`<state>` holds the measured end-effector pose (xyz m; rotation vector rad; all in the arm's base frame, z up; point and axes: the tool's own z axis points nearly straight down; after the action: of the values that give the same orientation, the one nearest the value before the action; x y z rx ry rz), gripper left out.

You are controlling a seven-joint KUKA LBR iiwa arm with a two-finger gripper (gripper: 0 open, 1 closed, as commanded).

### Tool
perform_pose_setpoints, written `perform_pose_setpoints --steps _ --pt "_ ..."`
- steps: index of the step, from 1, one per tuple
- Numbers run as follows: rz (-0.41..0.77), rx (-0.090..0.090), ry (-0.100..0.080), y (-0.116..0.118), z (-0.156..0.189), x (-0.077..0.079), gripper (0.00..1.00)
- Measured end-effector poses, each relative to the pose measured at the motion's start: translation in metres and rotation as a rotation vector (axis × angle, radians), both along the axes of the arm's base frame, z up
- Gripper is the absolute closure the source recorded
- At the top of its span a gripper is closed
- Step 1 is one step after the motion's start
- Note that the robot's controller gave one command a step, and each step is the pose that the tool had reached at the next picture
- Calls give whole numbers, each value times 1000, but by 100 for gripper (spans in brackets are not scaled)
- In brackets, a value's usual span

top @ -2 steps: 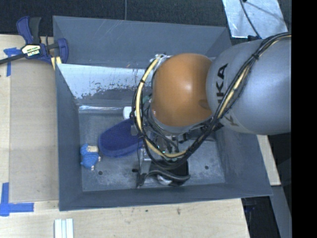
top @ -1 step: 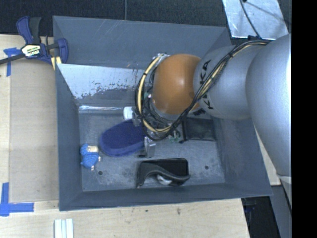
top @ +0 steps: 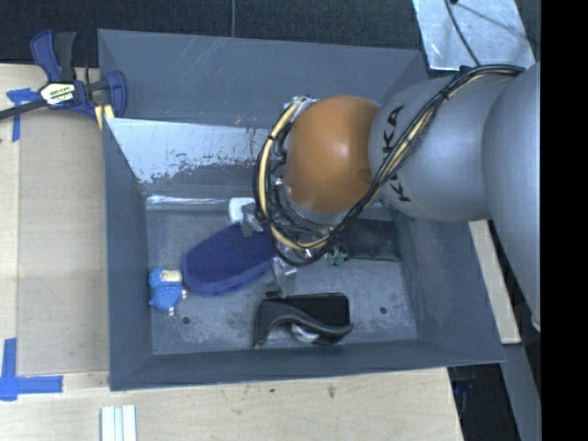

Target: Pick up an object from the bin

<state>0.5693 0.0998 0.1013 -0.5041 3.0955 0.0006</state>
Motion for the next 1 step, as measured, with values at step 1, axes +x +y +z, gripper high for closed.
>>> perform_pose_setpoints --steps 1 --pt "103 0 -1 10 -1 7 0"
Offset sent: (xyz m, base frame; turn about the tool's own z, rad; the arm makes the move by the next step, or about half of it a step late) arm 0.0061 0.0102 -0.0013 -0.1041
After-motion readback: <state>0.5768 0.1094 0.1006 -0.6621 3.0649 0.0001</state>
